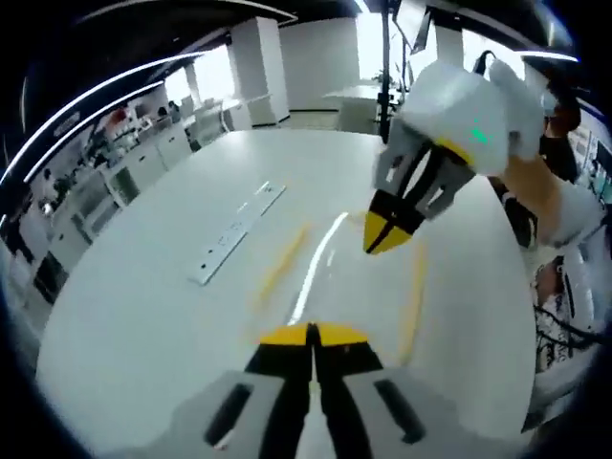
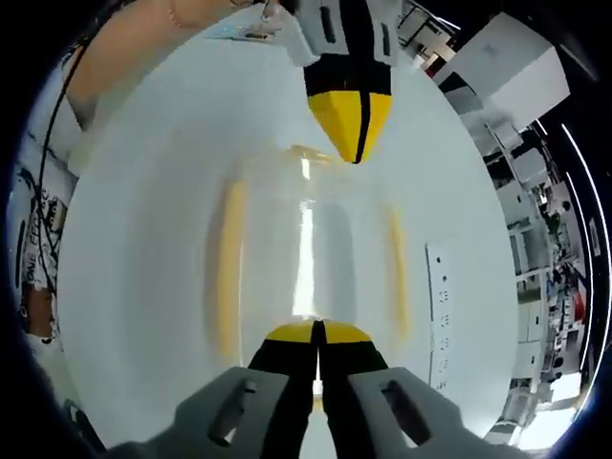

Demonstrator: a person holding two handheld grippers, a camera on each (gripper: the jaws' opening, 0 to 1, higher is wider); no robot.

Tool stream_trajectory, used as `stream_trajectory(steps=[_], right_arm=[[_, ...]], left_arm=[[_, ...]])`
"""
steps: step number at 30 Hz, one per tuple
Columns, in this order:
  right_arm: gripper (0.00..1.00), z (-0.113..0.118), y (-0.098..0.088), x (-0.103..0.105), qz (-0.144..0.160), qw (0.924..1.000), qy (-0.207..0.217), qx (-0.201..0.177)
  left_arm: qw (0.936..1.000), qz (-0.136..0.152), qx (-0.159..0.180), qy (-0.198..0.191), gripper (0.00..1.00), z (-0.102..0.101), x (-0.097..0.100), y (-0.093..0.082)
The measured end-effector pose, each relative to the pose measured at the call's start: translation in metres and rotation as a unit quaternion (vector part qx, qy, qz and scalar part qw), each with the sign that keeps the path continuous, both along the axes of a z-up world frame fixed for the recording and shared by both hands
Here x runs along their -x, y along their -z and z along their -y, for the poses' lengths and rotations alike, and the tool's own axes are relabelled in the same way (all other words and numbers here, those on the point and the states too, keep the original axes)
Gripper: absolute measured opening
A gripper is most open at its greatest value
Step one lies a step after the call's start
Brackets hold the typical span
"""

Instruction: Snap each plastic latch of the storage box into its locked position after aligning the lid with the box until every specified latch is closed and the lid sits flush.

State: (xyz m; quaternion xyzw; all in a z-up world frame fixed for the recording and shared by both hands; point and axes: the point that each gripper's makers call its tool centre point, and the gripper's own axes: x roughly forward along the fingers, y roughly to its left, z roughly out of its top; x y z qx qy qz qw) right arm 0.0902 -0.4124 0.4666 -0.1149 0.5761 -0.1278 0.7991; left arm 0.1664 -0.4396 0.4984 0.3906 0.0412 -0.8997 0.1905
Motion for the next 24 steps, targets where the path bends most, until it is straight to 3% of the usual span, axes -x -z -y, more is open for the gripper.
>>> stream_trajectory(steps=[5, 6, 7, 11, 14, 16, 19, 24], right_arm=[[0.0, 0.002, 0.0, 0.0, 0.011, 0.9999, -0.003, -0.008], [0.0, 0.002, 0.0, 0.0, 0.008, 0.9999, -0.011, -0.008], [0.0, 0.002, 0.0, 0.0, 0.005, 0.9998, -0.016, -0.008], [0.0, 0.002, 0.001, -0.001, -0.018, 0.9982, -0.056, -0.011], [0.0, 0.004, 0.0, -0.002, -0.015, 0.9935, -0.107, -0.035], [0.0, 0.038, -0.016, -0.006, 0.019, 0.9956, -0.088, 0.025], [0.0, 0.066, -0.032, -0.012, 0.077, 0.9941, -0.058, 0.049], [0.0, 0.094, -0.026, -0.013, 0.076, 0.9957, -0.038, 0.038]], left_arm=[[0.9984, 0.052, -0.016, 0.014, 0.0, -0.002, 0.006, 0.027], [0.9995, 0.028, -0.004, 0.013, 0.0, 0.002, 0.012, 0.021], [0.9988, 0.046, -0.015, 0.006, 0.0, 0.001, 0.006, 0.025], [0.9989, 0.044, -0.015, 0.008, 0.0, 0.002, 0.007, 0.025], [0.9985, 0.053, -0.009, 0.005, 0.0, -0.001, 0.008, 0.027], [0.9984, 0.057, -0.007, -0.004, 0.0, -0.003, 0.007, 0.028], [0.9984, 0.051, -0.013, -0.018, 0.0, -0.005, 0.006, 0.029], [0.9989, 0.043, -0.009, -0.017, 0.0, -0.012, 0.005, 0.03]])
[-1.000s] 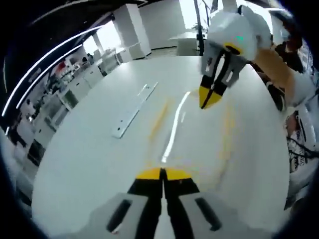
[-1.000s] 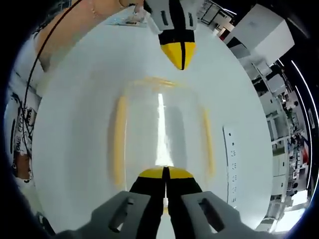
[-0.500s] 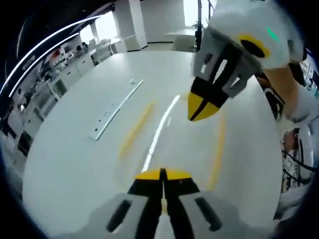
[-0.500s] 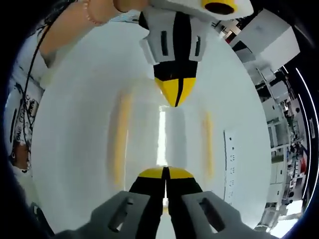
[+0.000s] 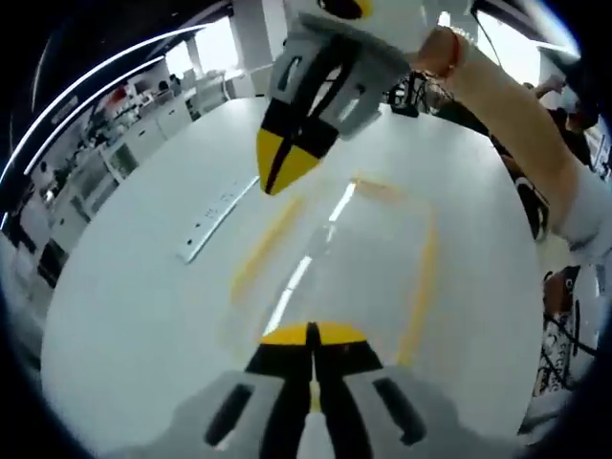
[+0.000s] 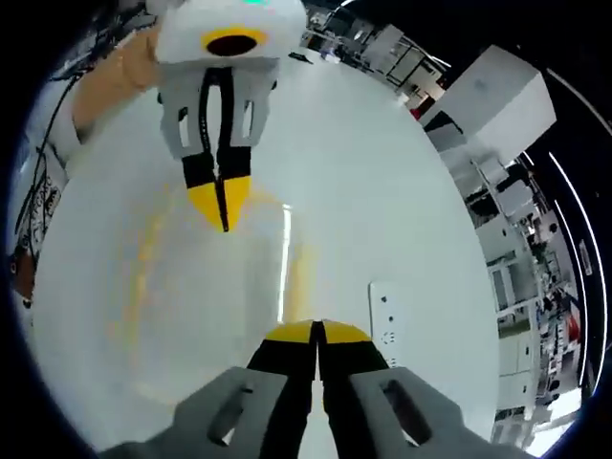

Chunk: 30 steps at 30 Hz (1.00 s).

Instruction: Snap each plastic latch of the storage box into its locked position after aligning the lid with the box until every specified latch is closed and the lid sits flush.

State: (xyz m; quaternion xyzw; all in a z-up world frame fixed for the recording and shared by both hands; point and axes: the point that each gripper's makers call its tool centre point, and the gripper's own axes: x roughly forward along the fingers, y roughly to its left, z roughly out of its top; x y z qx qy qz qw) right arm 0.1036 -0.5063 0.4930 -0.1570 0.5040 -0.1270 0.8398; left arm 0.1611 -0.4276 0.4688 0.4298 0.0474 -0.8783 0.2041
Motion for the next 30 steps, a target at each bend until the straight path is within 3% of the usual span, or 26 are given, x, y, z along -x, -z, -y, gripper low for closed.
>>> stream_trajectory(steps=[5, 9, 12, 15, 19, 27, 30], right_arm=[[0.0, 0.022, 0.019, -0.003, -0.033, 0.9994, 0.007, -0.006], [0.0, 0.03, 0.035, -0.008, -0.034, 0.999, 0.004, -0.028], [0.0, 0.041, 0.046, -0.004, -0.037, 0.9983, 0.028, -0.036], [0.0, 0.038, 0.049, -0.011, -0.021, 0.9984, 0.017, -0.049], [0.0, 0.033, 0.051, -0.014, -0.025, 0.997, -0.011, -0.073], [0.0, 0.032, 0.06, -0.017, -0.028, 0.9919, -0.037, -0.118], [0.0, 0.026, 0.067, -0.016, -0.024, 0.9864, -0.028, -0.16]], left_arm=[[1.0, -0.001, 0.001, -0.004, 0.0, -0.003, 0.0, -0.001], [0.9999, 0.004, 0.01, -0.006, 0.0, -0.006, 0.0, -0.002], [0.9998, 0.013, 0.016, -0.005, 0.0, -0.004, 0.0, -0.003], [0.9996, 0.021, 0.019, -0.004, 0.0, -0.004, 0.0, -0.003], [0.9994, 0.026, 0.023, -0.001, 0.0, 0.001, -0.002, -0.005], [0.9997, 0.01, 0.019, -0.007, 0.0, 0.004, -0.001, -0.007], [0.9998, 0.007, 0.019, -0.009, 0.0, 0.005, -0.001, -0.007]])
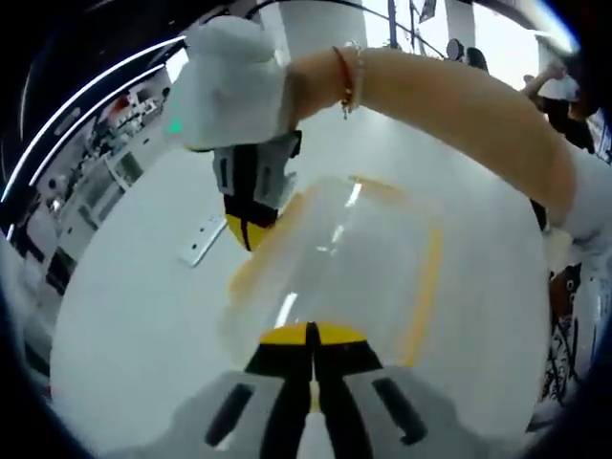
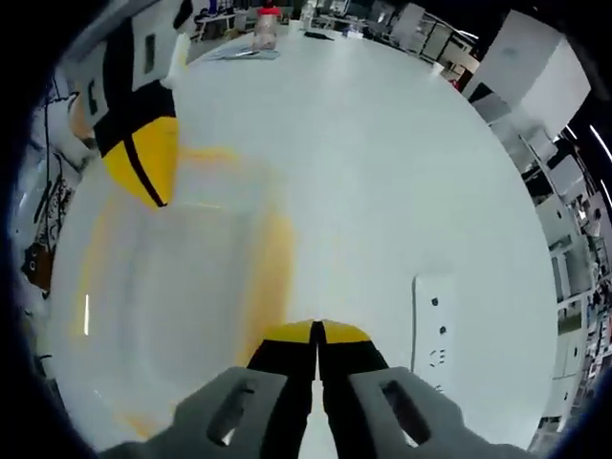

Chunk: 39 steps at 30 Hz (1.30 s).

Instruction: Snap each plastic latch of the storage box into its locked position after aligning the lid with the box until every specified latch is closed and the lid sits flush.

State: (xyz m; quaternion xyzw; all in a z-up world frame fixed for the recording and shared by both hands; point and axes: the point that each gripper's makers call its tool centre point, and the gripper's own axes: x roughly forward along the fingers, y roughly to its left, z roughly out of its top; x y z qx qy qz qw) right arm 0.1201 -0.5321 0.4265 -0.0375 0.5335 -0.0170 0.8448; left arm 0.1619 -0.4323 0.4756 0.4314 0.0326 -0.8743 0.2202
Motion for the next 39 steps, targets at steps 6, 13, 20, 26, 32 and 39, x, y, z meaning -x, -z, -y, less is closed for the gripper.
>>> stream_trajectory(steps=[6, 13, 20, 26, 32, 39], right_arm=[[0.0, -0.006, 0.002, 0.0, 0.024, 0.9987, -0.013, -0.042], [0.0, -0.021, 0.006, -0.003, 0.046, 0.9957, -0.005, -0.08], [0.0, -0.036, 0.009, -0.004, 0.056, 0.9915, 0.007, -0.117], [0.0, -0.045, 0.017, -0.005, 0.074, 0.9866, 0.019, -0.144], [0.0, -0.046, 0.019, -0.011, 0.074, 0.9775, 0.049, -0.191], [0.0, -0.049, 0.017, -0.012, 0.081, 0.9798, 0.037, -0.179]], left_arm=[[0.9999, -0.002, 0.01, 0.003, 0.0, 0.0, 0.001, -0.001], [0.9997, -0.019, 0.006, 0.013, 0.0, 0.002, 0.006, -0.002], [0.9999, -0.008, 0.007, 0.011, 0.0, 0.001, 0.008, -0.003], [0.9998, 0.012, 0.014, 0.01, 0.0, -0.001, 0.007, -0.001], [0.9996, 0.022, 0.015, 0.013, 0.0, -0.002, 0.006, -0.001], [0.9996, 0.022, 0.015, 0.012, 0.0, -0.004, 0.006, 0.003]])
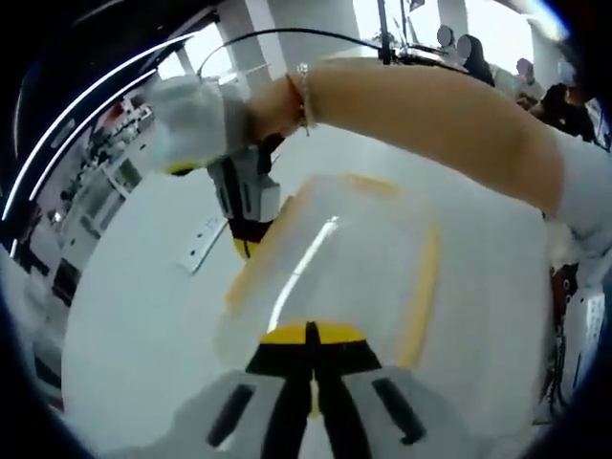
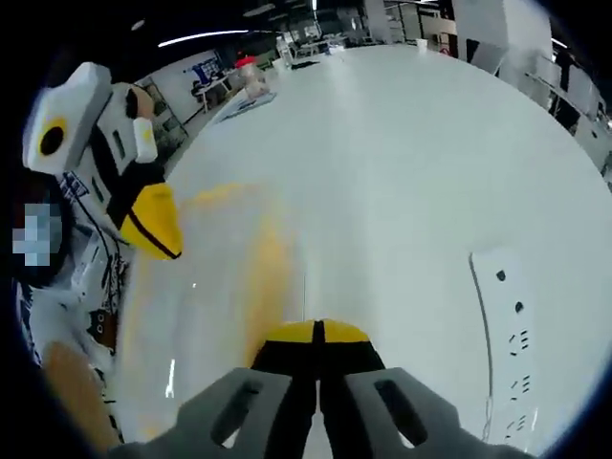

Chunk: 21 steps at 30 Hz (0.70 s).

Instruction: Snap each plastic latch of the storage box into its locked position after aligning the lid with the box until every specified latch is closed and the lid sits flush.

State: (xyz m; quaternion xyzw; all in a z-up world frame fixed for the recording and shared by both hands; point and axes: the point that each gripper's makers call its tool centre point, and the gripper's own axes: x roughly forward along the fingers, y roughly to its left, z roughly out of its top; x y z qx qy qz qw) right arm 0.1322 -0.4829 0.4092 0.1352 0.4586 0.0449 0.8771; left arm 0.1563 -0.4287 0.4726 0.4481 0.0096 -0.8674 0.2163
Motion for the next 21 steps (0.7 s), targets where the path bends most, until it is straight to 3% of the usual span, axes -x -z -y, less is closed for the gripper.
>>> stream_trajectory(steps=[2, 8, 12, 18, 21], right_arm=[[0.0, 0.0, 0.001, -0.002, 0.002, 0.9999, -0.004, 0.015], [0.0, 0.007, 0.0, -0.027, 0.015, 0.9999, 0.006, 0.007], [0.0, 0.009, 0.001, -0.028, 0.011, 0.9999, 0.005, -0.001], [0.0, 0.015, -0.002, -0.029, 0.03, 0.9995, 0.011, -0.005], [0.0, 0.024, -0.011, -0.053, 0.083, 0.9957, 0.027, 0.03]], left_arm=[[1.0, -0.004, 0.001, 0.0, 0.0, -0.001, 0.0, 0.001], [1.0, -0.007, 0.006, 0.002, 0.0, -0.002, 0.003, 0.001], [0.9999, -0.01, 0.003, 0.005, 0.0, -0.003, 0.002, 0.001], [0.9998, -0.02, 0.0, 0.006, 0.0, -0.004, 0.003, 0.001], [0.9997, -0.023, -0.002, 0.005, 0.0, -0.006, 0.004, 0.001]])
